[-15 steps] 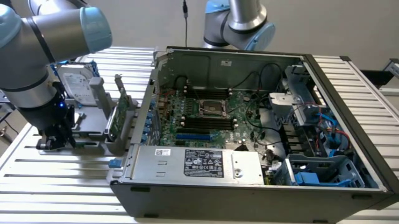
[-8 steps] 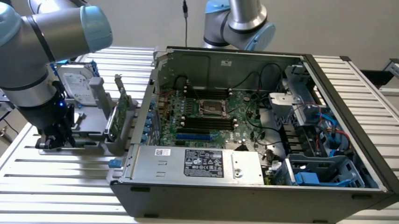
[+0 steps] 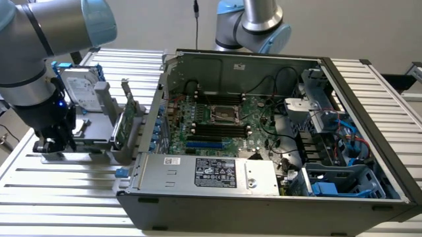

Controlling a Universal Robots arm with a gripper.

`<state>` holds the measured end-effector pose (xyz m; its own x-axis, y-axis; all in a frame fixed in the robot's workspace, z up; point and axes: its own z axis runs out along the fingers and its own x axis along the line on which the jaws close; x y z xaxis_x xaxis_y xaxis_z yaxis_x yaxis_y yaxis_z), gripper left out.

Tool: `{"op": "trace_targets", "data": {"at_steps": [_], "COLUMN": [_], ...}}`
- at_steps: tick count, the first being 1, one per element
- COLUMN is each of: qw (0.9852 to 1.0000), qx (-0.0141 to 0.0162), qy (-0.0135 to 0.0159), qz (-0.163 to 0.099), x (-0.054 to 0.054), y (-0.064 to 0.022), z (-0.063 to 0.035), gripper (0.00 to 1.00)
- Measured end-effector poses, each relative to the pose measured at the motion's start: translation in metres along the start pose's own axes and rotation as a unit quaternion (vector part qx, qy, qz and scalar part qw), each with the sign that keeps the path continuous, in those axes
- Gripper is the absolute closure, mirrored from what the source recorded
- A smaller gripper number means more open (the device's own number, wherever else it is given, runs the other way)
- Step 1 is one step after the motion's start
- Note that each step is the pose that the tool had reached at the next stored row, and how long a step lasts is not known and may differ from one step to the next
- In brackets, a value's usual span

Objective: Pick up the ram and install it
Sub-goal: 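Pick up the ram and move it above insertion slot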

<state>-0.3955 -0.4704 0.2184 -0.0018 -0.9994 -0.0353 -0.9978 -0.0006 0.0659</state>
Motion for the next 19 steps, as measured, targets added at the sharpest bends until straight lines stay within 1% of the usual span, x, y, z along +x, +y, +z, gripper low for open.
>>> {"op": "trace_targets", "data": {"at_steps": [13,15,19], "qw": [1.0,1.0,1.0], "qx": [-0.0028,-0.0038,-0.005], "qy": [0.0,0.0,0.0], "qz": [0.0,0.0,0.0], "x": [-0.002,-0.002,-0.004], "y": [0.0026,0.0012,-0.0047], "z": [-0.0568,-0.0659,-0.0843], "gripper": [0.86,0.86,0.86]}}
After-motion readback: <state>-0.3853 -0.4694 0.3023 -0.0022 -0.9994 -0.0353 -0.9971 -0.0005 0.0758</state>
